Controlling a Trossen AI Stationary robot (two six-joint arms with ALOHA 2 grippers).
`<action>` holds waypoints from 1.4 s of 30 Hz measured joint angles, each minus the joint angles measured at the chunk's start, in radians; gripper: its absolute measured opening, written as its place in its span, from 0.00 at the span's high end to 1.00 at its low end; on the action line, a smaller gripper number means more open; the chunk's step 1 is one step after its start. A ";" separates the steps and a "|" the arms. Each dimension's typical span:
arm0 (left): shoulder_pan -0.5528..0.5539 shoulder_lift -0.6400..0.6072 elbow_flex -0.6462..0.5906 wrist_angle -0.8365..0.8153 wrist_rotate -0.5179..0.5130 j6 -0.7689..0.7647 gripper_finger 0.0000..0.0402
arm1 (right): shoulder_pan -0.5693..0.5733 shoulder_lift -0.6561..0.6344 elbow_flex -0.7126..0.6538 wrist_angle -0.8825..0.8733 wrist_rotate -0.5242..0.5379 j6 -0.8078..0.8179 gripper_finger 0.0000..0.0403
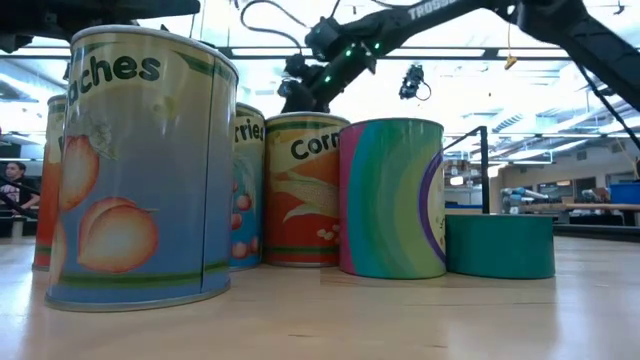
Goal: Pick and place cans onto a shelf
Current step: Put the canned oranges on the shelf
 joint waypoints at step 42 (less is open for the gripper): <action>-0.001 0.000 0.000 -0.038 0.000 -0.049 0.03 | -0.030 0.123 -0.006 -0.010 -0.065 0.046 0.02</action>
